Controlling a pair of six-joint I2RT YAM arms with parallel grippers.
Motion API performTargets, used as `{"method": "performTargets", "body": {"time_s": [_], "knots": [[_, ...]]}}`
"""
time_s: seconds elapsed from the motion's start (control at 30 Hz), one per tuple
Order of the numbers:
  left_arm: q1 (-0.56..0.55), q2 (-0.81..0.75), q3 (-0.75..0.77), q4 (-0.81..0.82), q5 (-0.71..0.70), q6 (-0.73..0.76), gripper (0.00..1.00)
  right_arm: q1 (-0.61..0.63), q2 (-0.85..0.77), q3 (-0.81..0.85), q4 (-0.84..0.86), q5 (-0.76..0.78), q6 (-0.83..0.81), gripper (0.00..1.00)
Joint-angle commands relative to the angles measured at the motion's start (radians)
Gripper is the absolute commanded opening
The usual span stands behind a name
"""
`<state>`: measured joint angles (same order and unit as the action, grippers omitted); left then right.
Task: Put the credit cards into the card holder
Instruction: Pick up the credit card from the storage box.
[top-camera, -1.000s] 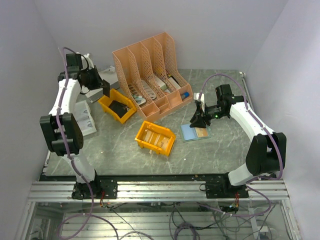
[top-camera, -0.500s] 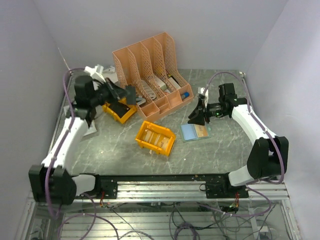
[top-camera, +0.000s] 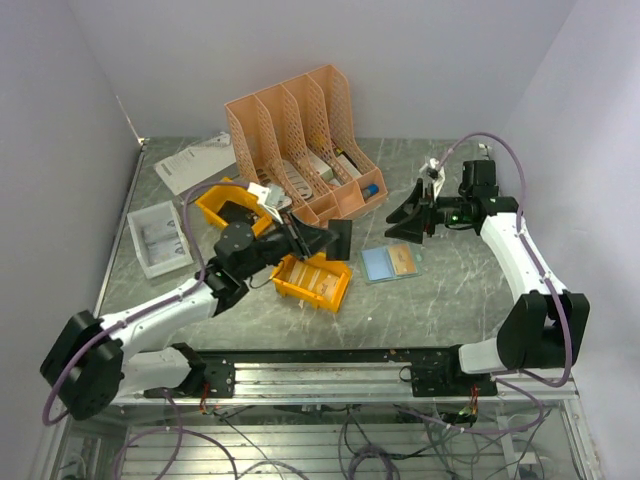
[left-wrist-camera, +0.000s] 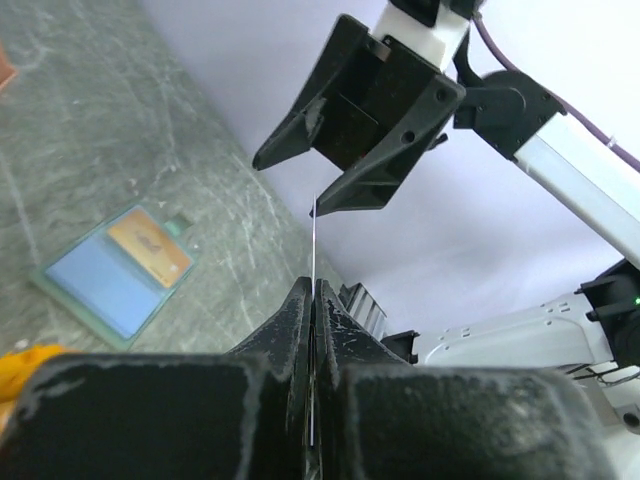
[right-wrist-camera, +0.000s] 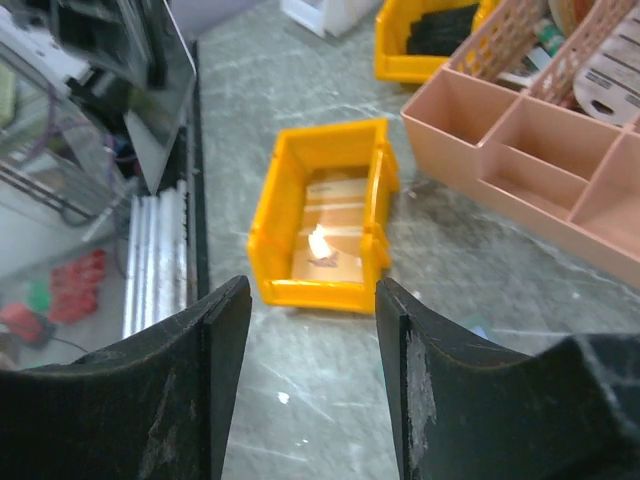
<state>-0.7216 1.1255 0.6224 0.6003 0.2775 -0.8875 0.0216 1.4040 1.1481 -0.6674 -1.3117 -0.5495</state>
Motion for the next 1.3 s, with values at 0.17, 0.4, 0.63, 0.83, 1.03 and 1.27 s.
{"method": "performTargets", "body": {"time_s": [0.17,0.4,0.63,0.83,1.03,1.27], "knots": [[-0.135,0.203,0.028,0.407,-0.156,0.067,0.07,-0.016,-0.045,-0.028,0.215,-0.222,0.459,0.6],[-0.167,0.301,0.067,0.525,-0.137,0.035,0.07,0.008,-0.078,-0.077,0.406,-0.158,0.702,0.62],[-0.19,0.348,0.097,0.563,-0.132,0.016,0.07,0.056,-0.121,-0.247,0.87,-0.124,1.134,0.54],[-0.193,0.385,0.103,0.599,-0.12,-0.006,0.07,0.07,-0.14,-0.229,0.862,-0.148,1.139,0.46],[-0.194,0.397,0.105,0.613,-0.102,-0.019,0.07,0.069,-0.132,-0.226,0.893,-0.157,1.166,0.34],[-0.195,0.404,0.097,0.615,-0.092,-0.025,0.07,0.068,-0.13,-0.22,0.896,-0.176,1.152,0.0]]}}
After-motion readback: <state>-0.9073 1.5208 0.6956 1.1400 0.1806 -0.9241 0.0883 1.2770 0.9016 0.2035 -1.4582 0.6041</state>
